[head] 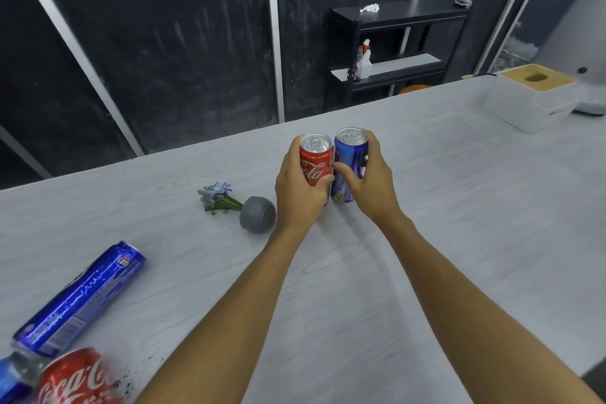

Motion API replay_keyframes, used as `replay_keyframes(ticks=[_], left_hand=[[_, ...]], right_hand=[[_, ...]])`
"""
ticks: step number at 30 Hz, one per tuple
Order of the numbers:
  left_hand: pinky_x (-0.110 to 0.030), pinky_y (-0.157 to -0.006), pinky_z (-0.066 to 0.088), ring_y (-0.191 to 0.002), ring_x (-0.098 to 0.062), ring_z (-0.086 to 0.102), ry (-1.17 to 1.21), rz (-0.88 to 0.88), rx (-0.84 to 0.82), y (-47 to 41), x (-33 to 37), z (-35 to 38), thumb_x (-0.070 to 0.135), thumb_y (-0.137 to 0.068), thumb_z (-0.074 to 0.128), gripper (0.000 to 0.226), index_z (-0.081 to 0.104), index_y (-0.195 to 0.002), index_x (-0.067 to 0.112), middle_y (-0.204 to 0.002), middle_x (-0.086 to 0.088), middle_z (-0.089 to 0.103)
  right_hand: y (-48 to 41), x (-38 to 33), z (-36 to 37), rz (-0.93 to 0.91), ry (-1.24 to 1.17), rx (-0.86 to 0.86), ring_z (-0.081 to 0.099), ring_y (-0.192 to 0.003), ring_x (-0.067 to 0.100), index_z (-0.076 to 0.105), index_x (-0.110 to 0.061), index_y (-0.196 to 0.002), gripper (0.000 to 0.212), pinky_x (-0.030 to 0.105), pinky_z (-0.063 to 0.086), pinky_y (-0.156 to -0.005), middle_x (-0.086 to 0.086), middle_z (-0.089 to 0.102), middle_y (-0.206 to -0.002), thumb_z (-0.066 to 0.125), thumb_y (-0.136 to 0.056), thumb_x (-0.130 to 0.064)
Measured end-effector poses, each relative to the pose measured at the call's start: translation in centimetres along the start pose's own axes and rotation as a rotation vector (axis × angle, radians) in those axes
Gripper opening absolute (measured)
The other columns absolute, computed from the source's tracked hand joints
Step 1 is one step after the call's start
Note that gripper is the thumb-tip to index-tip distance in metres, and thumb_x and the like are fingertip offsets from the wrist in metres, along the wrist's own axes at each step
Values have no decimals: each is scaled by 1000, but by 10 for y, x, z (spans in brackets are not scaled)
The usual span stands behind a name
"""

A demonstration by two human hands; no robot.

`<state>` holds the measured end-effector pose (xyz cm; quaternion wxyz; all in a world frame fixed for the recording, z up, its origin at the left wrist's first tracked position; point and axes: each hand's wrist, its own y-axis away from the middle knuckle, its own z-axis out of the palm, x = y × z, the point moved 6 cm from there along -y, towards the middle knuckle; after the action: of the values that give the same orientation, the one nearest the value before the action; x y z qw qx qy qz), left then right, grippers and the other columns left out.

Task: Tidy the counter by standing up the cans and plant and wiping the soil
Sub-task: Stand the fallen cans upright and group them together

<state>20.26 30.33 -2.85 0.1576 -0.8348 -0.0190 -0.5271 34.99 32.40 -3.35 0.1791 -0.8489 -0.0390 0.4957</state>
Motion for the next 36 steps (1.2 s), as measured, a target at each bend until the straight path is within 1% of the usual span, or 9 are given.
replay_keyframes(ticks=[5,10,22,27,31,34,36], left_hand=[[-37,-106,39,-133,-21,44,-8,13,10,-2,0,2,28,-82,74,79,29,-147,21,-148,-1,41],[-38,-106,38,-133,-21,43,-13,-10,17,-3,-1,4,28,-82,73,79,29,-147,23,-149,-1,41],[-38,-106,39,-132,-21,44,-2,-36,6,-6,2,6,25,-83,74,79,29,-147,21,-148,-2,41],[-36,-105,40,-133,-21,41,-17,-36,5,-7,6,4,25,-82,74,79,28,-147,21,-148,-3,38],[-37,-104,40,-137,-20,36,-45,-42,36,-3,6,-4,29,-83,73,82,23,-148,22,-152,-3,31],[-35,-104,39,-137,-19,35,-76,-8,28,6,5,-14,33,-84,71,80,24,-149,22,-152,-2,31],[-39,-106,39,-137,-18,34,-129,15,10,12,4,-20,39,-85,68,79,25,-149,22,-153,-1,31]], right_hand=[[-8,3,1,3,1,-26,46,-131,23,25,-18,-147,70,35,40,-104,4,41,-147,63,-89,-32],[-10,5,2,26,-4,-30,45,-132,24,23,-19,-148,71,39,40,-105,3,39,-149,62,-89,-33],[-8,4,0,49,-34,-46,44,-133,24,22,-19,-148,72,36,39,-105,3,38,-150,63,-90,-29],[-7,0,0,96,-33,-58,41,-135,26,15,-23,-151,77,42,38,-106,3,34,-153,62,-91,-30],[0,-6,-3,128,-5,-45,38,-137,24,10,-24,-152,79,41,37,-106,2,30,-155,60,-92,-32],[9,-11,-8,126,56,-23,34,-140,23,10,-23,-152,78,39,36,-108,2,27,-156,58,-92,-35],[18,-17,-9,103,117,-7,30,-141,22,10,-22,-153,79,39,34,-109,1,24,-157,57,-92,-39]])
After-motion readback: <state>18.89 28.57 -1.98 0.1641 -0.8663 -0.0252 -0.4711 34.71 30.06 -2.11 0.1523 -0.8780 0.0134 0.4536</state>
